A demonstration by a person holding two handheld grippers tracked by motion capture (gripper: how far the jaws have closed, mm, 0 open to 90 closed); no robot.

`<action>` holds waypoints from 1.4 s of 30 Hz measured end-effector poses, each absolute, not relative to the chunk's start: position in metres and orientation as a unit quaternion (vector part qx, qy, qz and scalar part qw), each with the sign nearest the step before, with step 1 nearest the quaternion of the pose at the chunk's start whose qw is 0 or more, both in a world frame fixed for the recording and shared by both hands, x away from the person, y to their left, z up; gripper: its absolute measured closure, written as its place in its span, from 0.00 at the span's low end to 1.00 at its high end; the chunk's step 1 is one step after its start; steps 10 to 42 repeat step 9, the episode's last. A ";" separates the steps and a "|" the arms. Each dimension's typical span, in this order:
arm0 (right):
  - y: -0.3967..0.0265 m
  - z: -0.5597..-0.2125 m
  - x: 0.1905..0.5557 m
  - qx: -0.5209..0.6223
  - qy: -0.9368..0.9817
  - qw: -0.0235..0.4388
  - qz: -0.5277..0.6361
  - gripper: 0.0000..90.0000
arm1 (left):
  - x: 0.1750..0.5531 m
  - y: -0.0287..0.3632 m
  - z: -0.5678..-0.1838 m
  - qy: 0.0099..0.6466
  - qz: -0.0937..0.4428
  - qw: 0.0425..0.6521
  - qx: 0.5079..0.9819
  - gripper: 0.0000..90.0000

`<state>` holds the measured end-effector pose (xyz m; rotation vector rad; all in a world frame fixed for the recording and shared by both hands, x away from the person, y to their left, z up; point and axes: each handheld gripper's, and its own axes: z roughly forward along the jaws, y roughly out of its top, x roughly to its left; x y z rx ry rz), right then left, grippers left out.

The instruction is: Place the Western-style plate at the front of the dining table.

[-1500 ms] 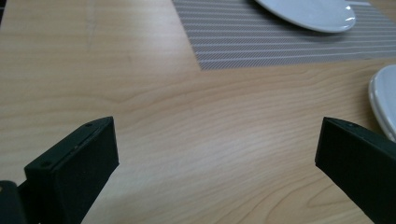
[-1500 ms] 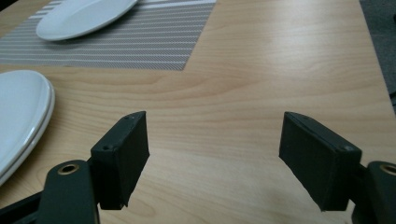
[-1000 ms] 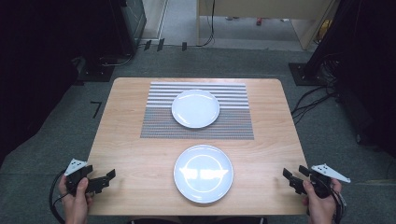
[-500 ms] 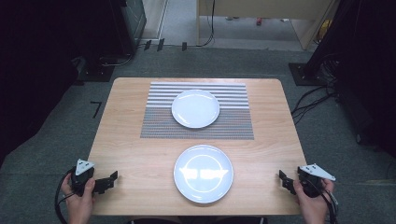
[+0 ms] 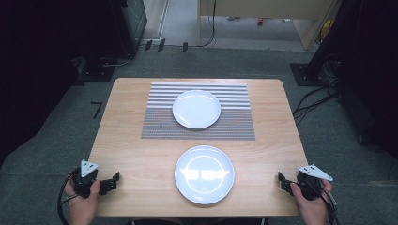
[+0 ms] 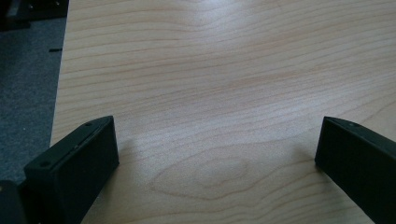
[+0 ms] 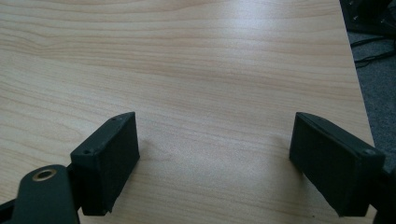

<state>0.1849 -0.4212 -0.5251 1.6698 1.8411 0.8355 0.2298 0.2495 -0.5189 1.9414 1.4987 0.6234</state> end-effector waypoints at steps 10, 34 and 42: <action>-0.421 -0.525 0.185 0.616 0.678 0.256 0.308 0.17 | 0.231 0.249 -0.519 0.565 0.235 0.301 0.731 0.00; -0.421 -0.525 0.185 0.616 0.678 0.256 0.308 0.17 | 0.231 0.249 -0.519 0.565 0.235 0.301 0.731 0.00; -0.421 -0.525 0.185 0.616 0.678 0.256 0.308 0.17 | 0.231 0.249 -0.519 0.565 0.235 0.301 0.731 0.00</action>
